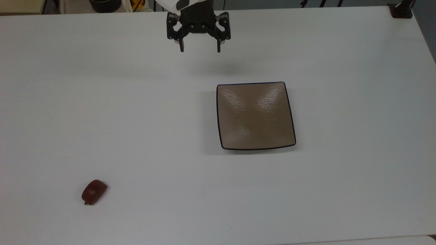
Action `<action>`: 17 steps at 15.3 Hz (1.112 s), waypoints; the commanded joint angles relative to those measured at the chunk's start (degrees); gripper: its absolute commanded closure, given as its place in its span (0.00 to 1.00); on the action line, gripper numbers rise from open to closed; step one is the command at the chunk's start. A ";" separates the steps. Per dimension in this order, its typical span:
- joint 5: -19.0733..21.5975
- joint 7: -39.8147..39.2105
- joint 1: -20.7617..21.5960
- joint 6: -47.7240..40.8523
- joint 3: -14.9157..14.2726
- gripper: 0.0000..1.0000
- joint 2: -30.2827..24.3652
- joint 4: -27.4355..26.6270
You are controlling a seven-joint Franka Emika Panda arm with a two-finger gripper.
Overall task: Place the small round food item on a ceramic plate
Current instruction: 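Move the open gripper from above the plate toward the red food item, then lower the open gripper down around the small red food item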
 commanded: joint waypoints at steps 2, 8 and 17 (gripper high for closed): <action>1.00 1.60 0.65 5.24 -0.62 0.00 3.43 2.84; -0.14 8.80 -2.15 12.00 -0.70 0.00 13.88 12.95; -1.29 10.66 -7.25 27.74 -1.93 0.00 28.21 23.94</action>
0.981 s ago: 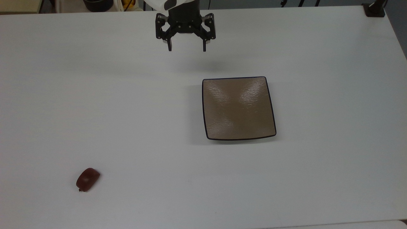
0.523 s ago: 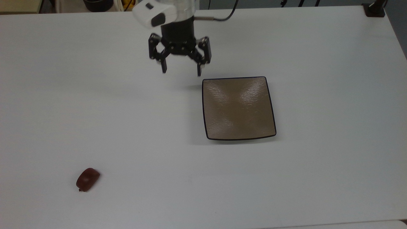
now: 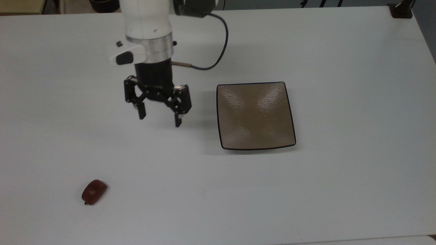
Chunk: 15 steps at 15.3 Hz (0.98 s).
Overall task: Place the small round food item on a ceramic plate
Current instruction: 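Lower the open gripper down around the small red food item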
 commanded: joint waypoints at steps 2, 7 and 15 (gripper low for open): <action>-0.90 2.60 -1.11 5.77 -1.17 0.00 7.58 6.98; -0.99 2.60 -2.69 6.74 -1.35 0.00 14.52 14.62; -3.18 2.60 -4.97 7.70 -2.58 0.00 24.46 25.18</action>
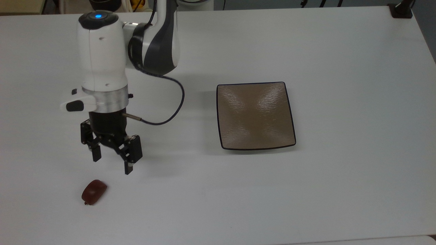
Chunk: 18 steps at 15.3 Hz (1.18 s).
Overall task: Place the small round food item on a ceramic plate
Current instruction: 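Lower the open gripper down around the small red food item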
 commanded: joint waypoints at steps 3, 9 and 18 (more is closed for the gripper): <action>-2.06 1.51 -0.41 4.93 -0.43 0.00 8.16 7.57; -3.91 1.51 -0.50 5.56 -1.48 0.00 11.78 11.52; -5.75 1.33 -0.76 8.54 -3.60 0.00 16.61 13.11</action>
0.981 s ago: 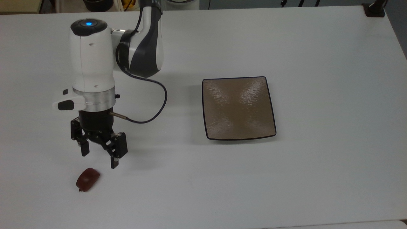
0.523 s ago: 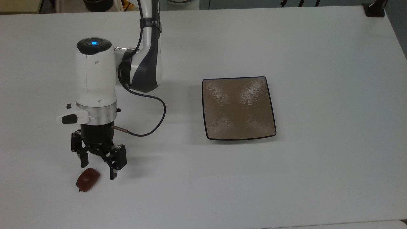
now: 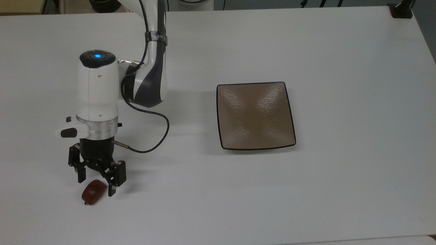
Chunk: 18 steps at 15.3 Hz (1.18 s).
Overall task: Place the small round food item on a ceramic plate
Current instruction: 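Lower the open gripper down around the small red food item, then close the gripper on the red food item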
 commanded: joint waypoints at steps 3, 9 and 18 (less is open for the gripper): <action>-3.38 1.22 0.89 1.28 -2.06 0.17 3.51 2.10; -3.91 1.30 0.80 3.82 -1.62 1.00 3.42 1.57; -3.03 1.39 2.20 0.68 -1.27 1.00 -8.78 -10.89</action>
